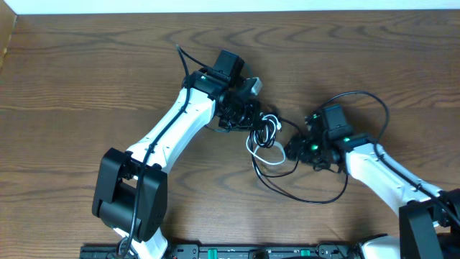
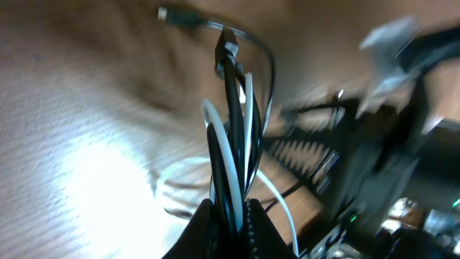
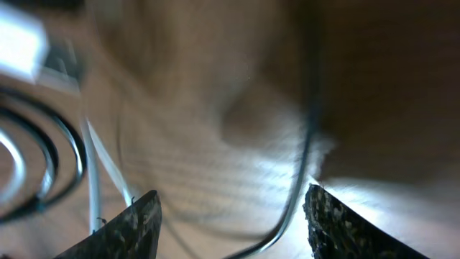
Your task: Untangle cables
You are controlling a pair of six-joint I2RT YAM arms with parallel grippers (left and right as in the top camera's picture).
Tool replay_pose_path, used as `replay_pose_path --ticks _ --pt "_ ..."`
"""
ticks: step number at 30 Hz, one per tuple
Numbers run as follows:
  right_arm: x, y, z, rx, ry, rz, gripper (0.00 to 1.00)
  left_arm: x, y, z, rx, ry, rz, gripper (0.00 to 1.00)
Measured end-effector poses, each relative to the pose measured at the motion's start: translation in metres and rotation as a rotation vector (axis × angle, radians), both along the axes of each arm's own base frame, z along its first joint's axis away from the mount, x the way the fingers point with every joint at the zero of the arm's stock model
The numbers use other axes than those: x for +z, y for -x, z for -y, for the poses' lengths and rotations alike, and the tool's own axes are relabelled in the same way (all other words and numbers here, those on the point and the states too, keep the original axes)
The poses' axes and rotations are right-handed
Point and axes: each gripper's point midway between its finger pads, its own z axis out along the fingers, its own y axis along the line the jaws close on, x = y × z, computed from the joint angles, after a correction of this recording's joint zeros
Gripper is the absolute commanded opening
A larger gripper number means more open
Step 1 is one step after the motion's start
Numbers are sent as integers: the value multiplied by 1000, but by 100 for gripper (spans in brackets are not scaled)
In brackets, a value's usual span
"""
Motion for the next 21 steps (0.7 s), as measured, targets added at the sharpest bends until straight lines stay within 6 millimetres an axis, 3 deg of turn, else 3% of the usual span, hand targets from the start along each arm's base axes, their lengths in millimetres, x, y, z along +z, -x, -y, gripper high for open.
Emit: replay_pose_path --ticks 5,10,16,21 --pt "12 -26 20 -67 -33 82 56 -4 4 -6 -44 -33 19 7" --pt "29 -31 -1 47 -155 152 55 -1 6 -2 -86 -2 32 8" --pt "45 -19 -34 184 -280 178 55 12 10 13 -132 115 34 7" --pt "50 -19 -41 195 -308 186 54 19 13 20 -148 172 23 8"
